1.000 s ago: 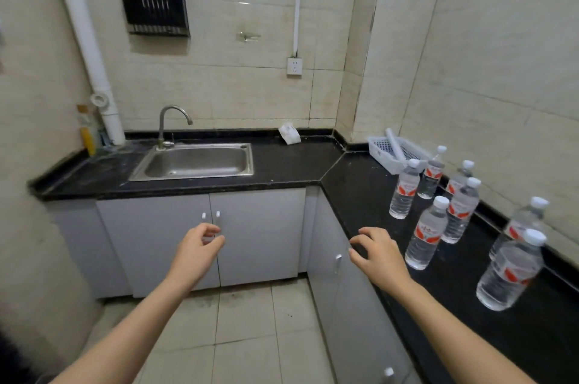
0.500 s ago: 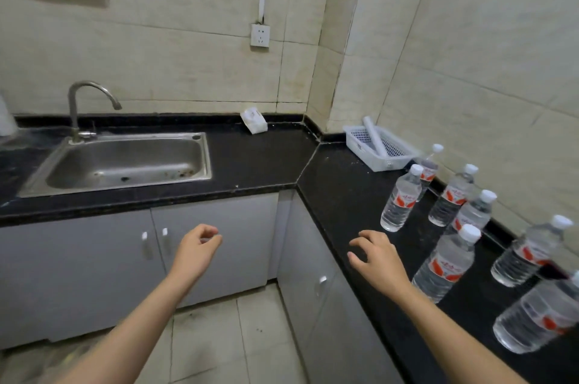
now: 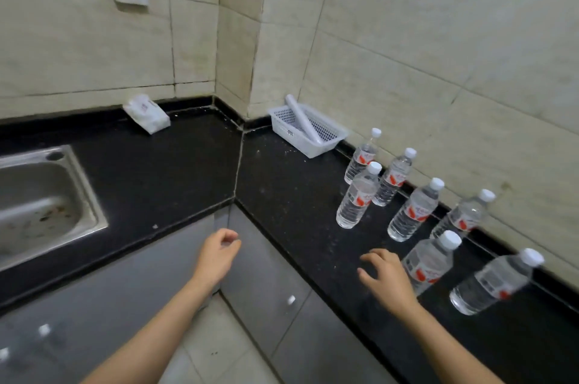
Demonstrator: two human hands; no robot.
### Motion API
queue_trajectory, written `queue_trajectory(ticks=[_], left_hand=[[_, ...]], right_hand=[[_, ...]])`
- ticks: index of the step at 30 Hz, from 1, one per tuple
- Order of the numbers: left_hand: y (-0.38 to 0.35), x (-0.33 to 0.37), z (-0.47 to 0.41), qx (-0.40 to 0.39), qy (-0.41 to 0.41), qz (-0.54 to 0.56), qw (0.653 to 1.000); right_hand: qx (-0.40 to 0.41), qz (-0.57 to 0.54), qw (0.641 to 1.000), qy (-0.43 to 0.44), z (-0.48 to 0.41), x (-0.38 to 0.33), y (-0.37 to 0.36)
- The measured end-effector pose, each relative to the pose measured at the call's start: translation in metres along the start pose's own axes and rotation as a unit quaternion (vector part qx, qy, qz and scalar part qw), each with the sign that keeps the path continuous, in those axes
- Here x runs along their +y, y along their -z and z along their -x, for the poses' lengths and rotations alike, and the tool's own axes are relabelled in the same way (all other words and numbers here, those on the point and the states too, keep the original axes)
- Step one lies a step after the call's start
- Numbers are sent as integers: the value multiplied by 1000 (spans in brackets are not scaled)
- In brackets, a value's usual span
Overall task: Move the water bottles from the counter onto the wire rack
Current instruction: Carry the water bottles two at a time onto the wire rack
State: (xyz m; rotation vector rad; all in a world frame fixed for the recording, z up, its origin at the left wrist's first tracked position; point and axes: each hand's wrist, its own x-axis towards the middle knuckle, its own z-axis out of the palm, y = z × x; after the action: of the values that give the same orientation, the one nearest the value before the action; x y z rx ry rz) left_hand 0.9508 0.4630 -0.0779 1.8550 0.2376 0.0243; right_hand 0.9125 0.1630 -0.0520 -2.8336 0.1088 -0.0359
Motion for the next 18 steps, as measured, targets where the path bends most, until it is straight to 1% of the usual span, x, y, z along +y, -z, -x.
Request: queue_trajectory(ticks=[5, 10, 12, 15, 18], left_hand=[[-44, -1, -29, -69, 11, 1, 998], [-83, 12, -60, -134, 10, -11, 991], [-94, 15, -81, -145, 15, -24, 989], [-108, 27, -122, -147, 12, -55, 988], [-120, 44, -167, -145, -5, -68, 987]], right_hand=[[-2, -36, 997, -71, -9, 14, -18], [20, -134, 980, -147, -47, 24, -40], [50, -199, 961, -187, -74, 31, -44], [96, -315, 916, -230, -123, 43, -39], [93, -383, 889, -234, -171, 52, -32]])
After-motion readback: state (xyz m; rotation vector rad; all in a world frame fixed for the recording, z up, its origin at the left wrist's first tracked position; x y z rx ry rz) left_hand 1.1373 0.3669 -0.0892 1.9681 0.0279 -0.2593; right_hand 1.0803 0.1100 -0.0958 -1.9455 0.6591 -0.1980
